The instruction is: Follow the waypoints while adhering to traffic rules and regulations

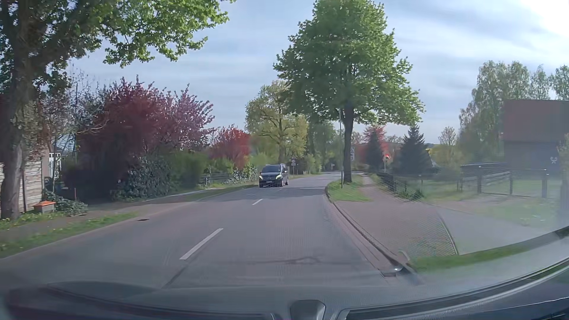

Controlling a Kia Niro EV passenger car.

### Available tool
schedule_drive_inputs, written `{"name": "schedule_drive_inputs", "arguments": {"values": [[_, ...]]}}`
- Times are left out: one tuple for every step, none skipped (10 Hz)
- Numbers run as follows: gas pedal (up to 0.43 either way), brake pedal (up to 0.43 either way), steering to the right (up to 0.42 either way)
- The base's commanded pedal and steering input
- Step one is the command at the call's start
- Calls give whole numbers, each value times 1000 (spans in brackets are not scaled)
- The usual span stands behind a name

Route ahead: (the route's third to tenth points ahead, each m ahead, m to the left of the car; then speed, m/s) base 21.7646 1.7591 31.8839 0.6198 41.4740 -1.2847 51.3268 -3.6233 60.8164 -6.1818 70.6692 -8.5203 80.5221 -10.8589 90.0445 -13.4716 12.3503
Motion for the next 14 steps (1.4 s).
{"name": "schedule_drive_inputs", "arguments": {"values": [[28, 0, 18], [28, 0, 18], [28, 0, 18], [28, 0, 18], [28, 0, 18], [28, 0, 18], [28, 0, 17], [28, 0, 16], [28, 0, 15], [28, 0, 15], [20, 0, 15], [20, 0, 16], [0, 0, 18], [0, 0, 20]]}}
